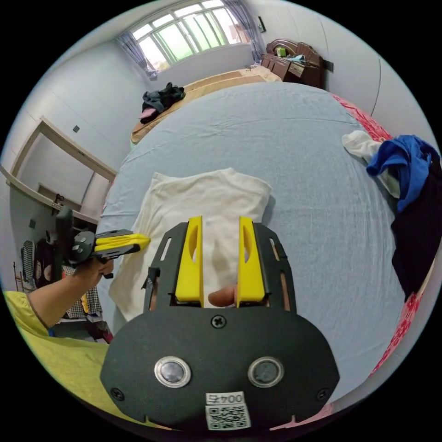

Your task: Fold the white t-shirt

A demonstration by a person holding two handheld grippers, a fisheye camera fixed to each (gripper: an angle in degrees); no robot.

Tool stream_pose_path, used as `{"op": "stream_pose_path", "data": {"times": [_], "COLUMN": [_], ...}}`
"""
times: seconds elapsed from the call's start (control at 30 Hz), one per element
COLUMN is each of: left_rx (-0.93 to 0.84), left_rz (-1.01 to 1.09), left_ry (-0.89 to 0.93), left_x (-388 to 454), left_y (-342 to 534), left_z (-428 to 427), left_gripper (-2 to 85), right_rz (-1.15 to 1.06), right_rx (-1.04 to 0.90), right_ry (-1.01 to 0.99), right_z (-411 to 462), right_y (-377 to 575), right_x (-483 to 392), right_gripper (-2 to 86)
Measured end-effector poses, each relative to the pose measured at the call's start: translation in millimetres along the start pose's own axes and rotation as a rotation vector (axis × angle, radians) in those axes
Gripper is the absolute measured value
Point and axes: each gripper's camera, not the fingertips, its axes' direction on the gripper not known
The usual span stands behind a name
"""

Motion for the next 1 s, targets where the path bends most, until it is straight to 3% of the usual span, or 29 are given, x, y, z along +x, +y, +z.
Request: {"op": "stream_pose_path", "data": {"times": [0.13,0.23,0.43,0.7,0.77,1.0], "left_rx": [0.011,0.009,0.002,-0.007,-0.008,0.017], "left_rz": [-0.014,-0.01,0.002,-0.003,-0.001,-0.022], "left_ry": [0.03,0.03,-0.022,-0.021,-0.026,-0.026], "left_x": [-0.8,2.1,14.3,13.4,12.9,3.1], "left_y": [5.0,7.4,12.4,22.1,24.5,41.5], "left_z": [3.4,5.4,6.6,2.4,0.3,-12.5], "left_gripper": [0.8,0.8,0.7,0.6,0.6,0.6], "right_rz": [0.044,0.109,0.028,-0.077,-0.099,-0.053], "right_rx": [-0.081,-0.089,-0.119,-0.348,-0.275,-0.291], "right_ry": [0.05,-0.085,-0.1,0.091,0.179,0.166], "right_z": [26.3,18.6,-28.9,19.5,18.0,14.6], "right_y": [-8.6,-9.9,46.1,143.5,150.6,153.0], "right_x": [22.0,37.1,-15.3,-90.6,-98.1,-87.4], "right_gripper": [9.6,12.3,12.0,8.1,6.1,4.9]}}
